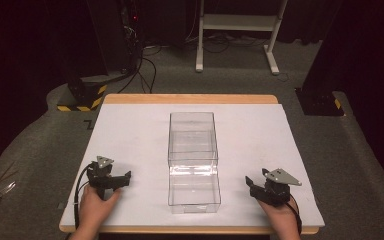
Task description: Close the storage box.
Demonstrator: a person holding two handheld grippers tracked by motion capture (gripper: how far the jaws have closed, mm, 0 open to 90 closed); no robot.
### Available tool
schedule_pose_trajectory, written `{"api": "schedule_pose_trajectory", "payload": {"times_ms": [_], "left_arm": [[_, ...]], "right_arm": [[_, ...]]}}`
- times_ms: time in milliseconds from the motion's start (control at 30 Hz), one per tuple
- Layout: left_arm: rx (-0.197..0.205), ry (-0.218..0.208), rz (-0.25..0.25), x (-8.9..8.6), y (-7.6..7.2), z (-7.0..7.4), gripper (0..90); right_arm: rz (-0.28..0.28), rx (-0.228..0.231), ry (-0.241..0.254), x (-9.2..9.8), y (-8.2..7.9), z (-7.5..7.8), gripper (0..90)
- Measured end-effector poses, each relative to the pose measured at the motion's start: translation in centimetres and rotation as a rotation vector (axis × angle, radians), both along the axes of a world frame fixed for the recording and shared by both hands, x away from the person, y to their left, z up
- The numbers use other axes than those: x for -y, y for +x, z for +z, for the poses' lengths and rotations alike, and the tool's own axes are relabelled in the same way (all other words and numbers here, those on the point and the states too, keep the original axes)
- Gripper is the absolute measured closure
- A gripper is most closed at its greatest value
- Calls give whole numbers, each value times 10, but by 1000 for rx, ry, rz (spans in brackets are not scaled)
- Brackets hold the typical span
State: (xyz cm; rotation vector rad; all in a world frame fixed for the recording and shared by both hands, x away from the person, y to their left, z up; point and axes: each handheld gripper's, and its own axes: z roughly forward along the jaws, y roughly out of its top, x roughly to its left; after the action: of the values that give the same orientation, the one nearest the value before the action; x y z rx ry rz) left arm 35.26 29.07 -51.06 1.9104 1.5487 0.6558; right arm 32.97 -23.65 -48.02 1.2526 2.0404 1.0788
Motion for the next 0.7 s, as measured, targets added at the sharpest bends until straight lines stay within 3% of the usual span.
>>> {"api": "schedule_pose_trajectory", "payload": {"times_ms": [700], "left_arm": [[0, -3, 0, 0, 0, 0, 5]], "right_arm": [[33, 20, 10, -15, -8, 12, 301]]}}
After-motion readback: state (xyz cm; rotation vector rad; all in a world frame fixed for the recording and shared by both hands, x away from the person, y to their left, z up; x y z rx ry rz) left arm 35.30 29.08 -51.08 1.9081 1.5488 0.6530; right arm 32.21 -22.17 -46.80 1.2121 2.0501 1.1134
